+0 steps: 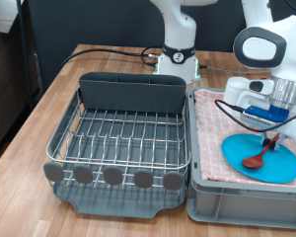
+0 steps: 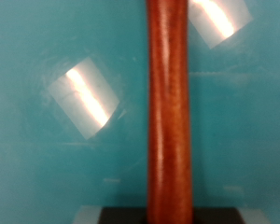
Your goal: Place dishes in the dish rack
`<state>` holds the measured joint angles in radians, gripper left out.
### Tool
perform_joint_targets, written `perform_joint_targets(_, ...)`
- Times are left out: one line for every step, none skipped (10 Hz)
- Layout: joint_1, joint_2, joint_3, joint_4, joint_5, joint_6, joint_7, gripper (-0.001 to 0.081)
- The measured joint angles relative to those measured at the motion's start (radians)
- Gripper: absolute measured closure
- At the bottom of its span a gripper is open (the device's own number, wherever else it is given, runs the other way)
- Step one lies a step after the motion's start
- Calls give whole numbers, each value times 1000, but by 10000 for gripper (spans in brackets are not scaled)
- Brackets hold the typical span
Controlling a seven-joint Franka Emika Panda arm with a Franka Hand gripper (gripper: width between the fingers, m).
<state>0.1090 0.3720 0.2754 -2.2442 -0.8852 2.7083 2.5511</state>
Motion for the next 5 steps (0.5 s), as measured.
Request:
perform_joint_targets(0,-2,3,3,5,-7,-2,715)
perform_joint_targets(-2,-10,9,6,20,-19,-12,715)
perform_joint_targets(-5,-22,19,8,48,-39,-33,715)
perform_joint_targets(-9,-42,29,9,81,-54,-60,715)
perform_joint_targets(-14,-67,37,9,105,-68,-86,715)
